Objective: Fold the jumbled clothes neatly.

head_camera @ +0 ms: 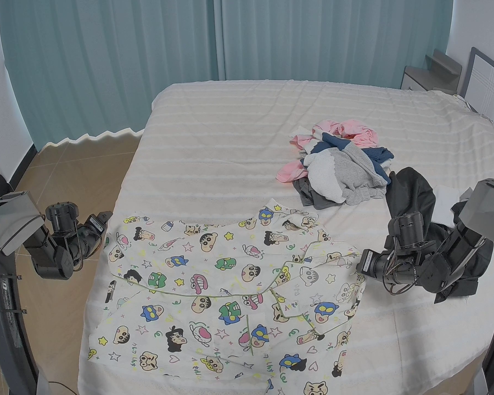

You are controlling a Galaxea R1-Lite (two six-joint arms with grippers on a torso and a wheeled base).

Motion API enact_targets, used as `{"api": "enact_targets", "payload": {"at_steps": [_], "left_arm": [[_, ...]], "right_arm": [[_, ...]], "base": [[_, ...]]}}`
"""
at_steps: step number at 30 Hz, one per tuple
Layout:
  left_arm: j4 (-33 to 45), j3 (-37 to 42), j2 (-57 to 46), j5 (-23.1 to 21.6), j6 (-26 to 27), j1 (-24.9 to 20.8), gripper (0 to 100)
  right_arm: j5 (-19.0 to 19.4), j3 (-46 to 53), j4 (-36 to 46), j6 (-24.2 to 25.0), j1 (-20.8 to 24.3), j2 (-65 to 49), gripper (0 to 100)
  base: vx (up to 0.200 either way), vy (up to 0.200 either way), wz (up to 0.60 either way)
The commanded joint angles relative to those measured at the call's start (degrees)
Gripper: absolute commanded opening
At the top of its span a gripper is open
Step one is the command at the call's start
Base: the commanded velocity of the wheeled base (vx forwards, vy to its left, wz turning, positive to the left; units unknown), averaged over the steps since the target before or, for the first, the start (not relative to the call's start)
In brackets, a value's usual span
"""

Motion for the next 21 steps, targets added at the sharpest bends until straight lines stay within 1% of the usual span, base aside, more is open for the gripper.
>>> {"api": "enact_targets", "payload": {"at_steps": [1, 4, 7, 16, 17, 21], "left_arm": [[0.0, 0.0, 0.2, 0.0, 0.2, 0.0, 100], [0.0, 0.0, 0.2, 0.0, 0.2, 0.0, 100], [-0.1, 0.1, 0.2, 0.0, 0.3, 0.0, 100], [-0.4, 0.7, -0.3, -0.1, 0.3, 0.0, 100], [-0.4, 0.8, -0.4, -0.1, 0.3, 0.0, 100], [-0.5, 1.3, -2.2, 0.4, 1.0, -0.1, 100]], "right_arm": [[0.0, -0.3, 1.0, -1.5, -1.9, -0.4, 0], [0.0, -0.2, 1.8, -1.8, -2.4, -0.2, 0], [0.0, -0.3, 3.6, -3.1, -2.7, 0.2, 0], [-0.2, -1.1, 3.7, -3.1, -4.1, 0.4, 0], [-0.2, -1.1, 3.7, -3.1, -4.2, 0.5, 100], [-0.2, -1.0, 3.7, -3.1, -3.8, 0.5, 100]], "base": [[0.0, 0.0, 0.0], [0.0, 0.0, 0.0], [0.0, 0.0, 0.0], [0.0, 0.0, 0.0], [0.0, 0.0, 0.0], [0.0, 0.0, 0.0]]}}
